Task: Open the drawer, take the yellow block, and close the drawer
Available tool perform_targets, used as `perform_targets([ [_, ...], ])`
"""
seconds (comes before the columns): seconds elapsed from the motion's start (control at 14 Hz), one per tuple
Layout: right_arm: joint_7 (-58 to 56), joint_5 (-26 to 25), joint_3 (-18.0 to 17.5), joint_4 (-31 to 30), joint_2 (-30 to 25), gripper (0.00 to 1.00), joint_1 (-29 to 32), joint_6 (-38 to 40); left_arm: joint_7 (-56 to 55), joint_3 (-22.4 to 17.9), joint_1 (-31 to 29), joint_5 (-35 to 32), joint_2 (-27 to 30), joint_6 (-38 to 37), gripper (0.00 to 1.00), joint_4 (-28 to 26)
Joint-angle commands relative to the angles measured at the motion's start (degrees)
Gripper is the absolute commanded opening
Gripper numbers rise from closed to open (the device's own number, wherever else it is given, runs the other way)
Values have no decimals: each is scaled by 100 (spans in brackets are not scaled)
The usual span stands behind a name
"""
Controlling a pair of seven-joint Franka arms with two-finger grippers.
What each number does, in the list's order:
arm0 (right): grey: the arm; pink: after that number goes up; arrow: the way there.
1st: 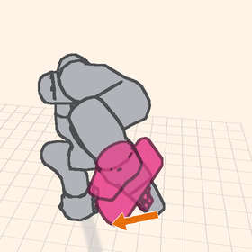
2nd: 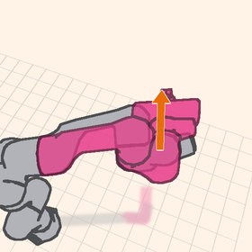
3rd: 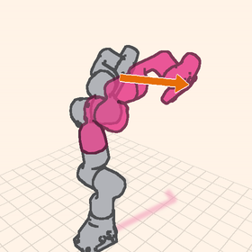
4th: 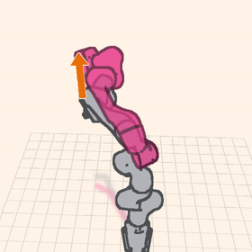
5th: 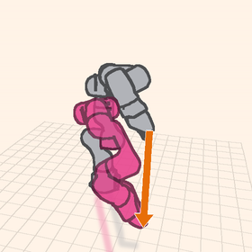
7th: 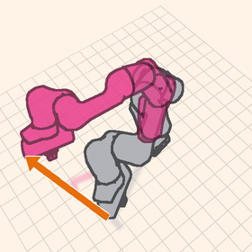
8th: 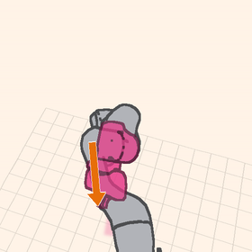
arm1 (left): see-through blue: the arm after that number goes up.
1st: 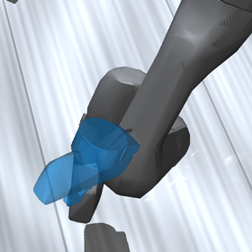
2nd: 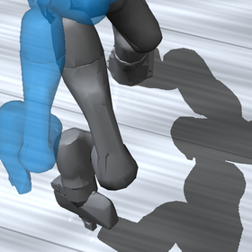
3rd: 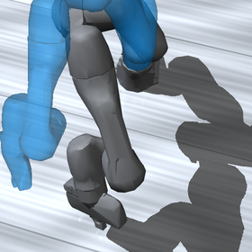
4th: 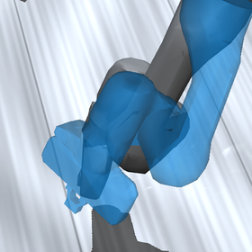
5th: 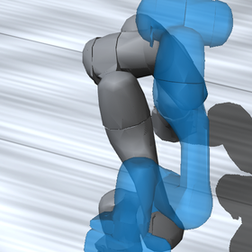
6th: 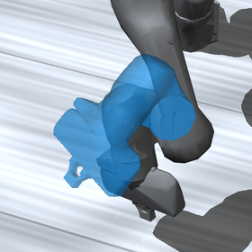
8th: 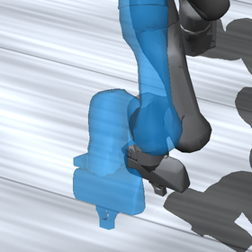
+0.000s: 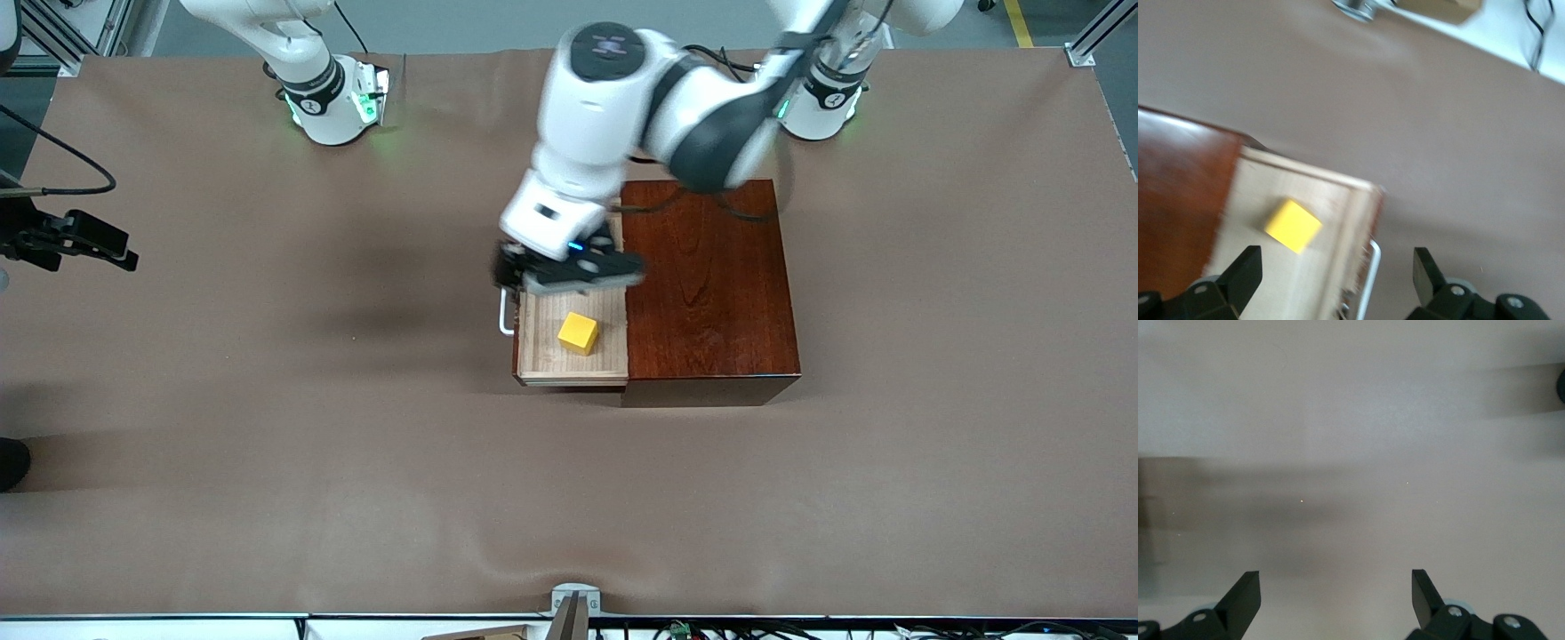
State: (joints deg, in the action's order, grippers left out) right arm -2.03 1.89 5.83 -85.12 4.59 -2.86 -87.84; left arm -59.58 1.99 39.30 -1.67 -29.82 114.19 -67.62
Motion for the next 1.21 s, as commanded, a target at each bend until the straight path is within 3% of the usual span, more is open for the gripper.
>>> perform_targets([
  [0.0,1,-40,-21,-75,-38,100,-222,-48,42,56,-596,-44,283,-326,100,-172],
  [0.21,193,65,-21,-119,7,100,-468,-75,375,47,-1230,-53,389,-739,100,-190],
  [0.86,4127,154,-21,-93,586,100,-2261,-680,2589,91,-2558,-18,854,-1425,100,-313],
  [1.14,6700,180,-21,-84,841,100,-2885,-1164,3661,108,-2944,52,1126,-1926,100,-330],
])
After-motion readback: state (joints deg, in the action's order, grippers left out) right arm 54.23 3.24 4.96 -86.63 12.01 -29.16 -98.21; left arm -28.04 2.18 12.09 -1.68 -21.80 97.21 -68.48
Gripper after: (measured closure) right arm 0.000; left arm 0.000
